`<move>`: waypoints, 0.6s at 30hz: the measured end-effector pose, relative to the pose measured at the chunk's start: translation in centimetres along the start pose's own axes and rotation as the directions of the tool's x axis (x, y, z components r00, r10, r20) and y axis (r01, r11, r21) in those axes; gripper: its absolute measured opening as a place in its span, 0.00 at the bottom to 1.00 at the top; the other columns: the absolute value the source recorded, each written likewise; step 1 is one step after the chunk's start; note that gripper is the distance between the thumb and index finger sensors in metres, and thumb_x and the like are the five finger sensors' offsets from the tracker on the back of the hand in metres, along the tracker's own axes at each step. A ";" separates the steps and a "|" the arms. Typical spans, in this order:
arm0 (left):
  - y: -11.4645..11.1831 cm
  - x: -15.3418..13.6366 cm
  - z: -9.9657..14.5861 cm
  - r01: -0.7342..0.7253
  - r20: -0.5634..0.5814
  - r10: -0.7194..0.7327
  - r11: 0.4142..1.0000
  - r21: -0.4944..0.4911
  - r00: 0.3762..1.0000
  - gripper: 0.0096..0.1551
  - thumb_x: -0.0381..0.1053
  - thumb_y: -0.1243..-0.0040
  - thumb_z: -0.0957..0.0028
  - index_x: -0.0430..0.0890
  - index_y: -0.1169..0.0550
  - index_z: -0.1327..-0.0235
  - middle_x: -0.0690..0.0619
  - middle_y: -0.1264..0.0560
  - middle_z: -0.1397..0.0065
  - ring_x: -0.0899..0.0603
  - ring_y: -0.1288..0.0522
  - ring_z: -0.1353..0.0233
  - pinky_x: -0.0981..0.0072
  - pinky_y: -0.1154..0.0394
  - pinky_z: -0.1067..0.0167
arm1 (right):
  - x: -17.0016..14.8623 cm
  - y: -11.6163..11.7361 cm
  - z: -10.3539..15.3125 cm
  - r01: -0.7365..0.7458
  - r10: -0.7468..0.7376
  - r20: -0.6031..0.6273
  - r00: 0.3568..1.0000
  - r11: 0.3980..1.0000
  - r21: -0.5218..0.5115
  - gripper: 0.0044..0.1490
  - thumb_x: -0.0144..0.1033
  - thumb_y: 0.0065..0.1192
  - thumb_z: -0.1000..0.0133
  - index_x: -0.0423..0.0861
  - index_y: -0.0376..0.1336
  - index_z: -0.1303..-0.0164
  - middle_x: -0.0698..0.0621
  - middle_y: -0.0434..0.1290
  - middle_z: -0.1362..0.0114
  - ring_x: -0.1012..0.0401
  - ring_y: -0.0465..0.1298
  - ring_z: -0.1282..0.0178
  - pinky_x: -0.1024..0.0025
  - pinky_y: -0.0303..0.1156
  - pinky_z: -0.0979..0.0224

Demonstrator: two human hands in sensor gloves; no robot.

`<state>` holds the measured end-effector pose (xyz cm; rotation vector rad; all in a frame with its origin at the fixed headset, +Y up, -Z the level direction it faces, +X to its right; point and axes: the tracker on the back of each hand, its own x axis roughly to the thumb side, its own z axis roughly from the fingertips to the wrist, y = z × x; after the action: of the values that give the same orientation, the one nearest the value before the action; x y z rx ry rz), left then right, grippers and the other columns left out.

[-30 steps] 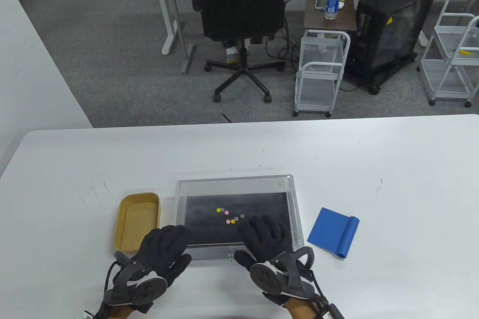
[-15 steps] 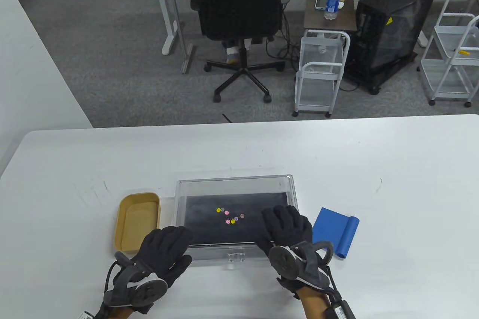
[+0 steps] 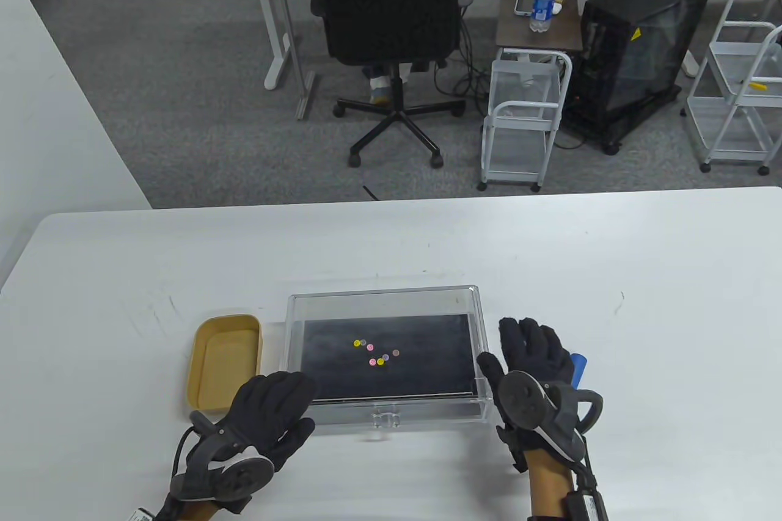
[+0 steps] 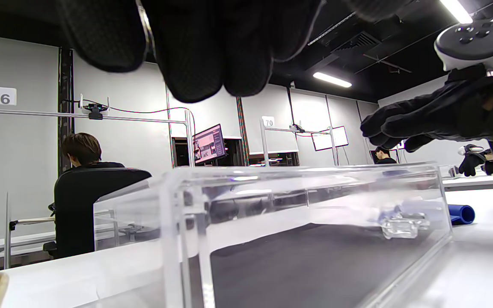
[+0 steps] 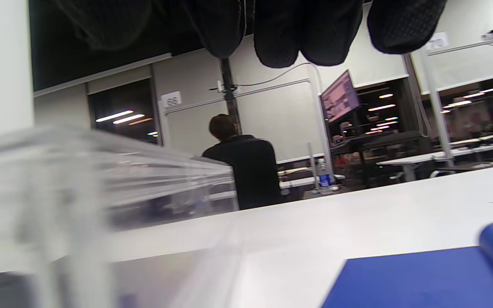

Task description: Scrape buttons from drawer organizer into bento box

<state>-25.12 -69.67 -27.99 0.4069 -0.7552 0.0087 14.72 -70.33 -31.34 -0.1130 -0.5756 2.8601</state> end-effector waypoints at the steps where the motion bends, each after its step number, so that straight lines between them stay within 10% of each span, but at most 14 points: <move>1: 0.0 0.0 0.0 0.000 0.000 0.000 1.000 0.000 1.000 0.36 0.64 0.59 0.38 0.50 0.36 0.19 0.47 0.28 0.22 0.37 0.23 0.26 0.37 0.28 0.32 | -0.9 0.0 -0.1 0.000 0.000 -0.034 0.999 1.000 0.001 0.43 0.60 0.53 0.41 0.48 0.54 0.20 0.38 0.59 0.17 0.39 0.61 0.19 0.34 0.63 0.24; 12: 0.0 0.1 0.0 0.003 0.014 -0.004 1.000 0.006 1.000 0.35 0.64 0.59 0.38 0.50 0.36 0.20 0.47 0.28 0.22 0.38 0.23 0.27 0.37 0.28 0.32 | -8.0 1.4 0.4 0.041 -0.012 -0.365 0.931 0.996 0.073 0.41 0.59 0.54 0.40 0.50 0.53 0.20 0.34 0.55 0.16 0.36 0.58 0.19 0.32 0.61 0.25; 18: 0.0 0.2 0.1 0.006 0.018 -0.006 1.000 0.000 1.000 0.35 0.64 0.59 0.38 0.50 0.36 0.20 0.47 0.28 0.23 0.38 0.23 0.27 0.37 0.28 0.32 | -8.0 4.2 0.2 0.104 0.046 -0.409 0.912 0.935 0.338 0.42 0.57 0.53 0.39 0.52 0.48 0.17 0.26 0.46 0.15 0.29 0.49 0.19 0.26 0.54 0.25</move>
<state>-25.03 -69.72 -27.84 0.4101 -0.7713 -0.0008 21.62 -76.04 -32.53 -0.6211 0.0244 2.7322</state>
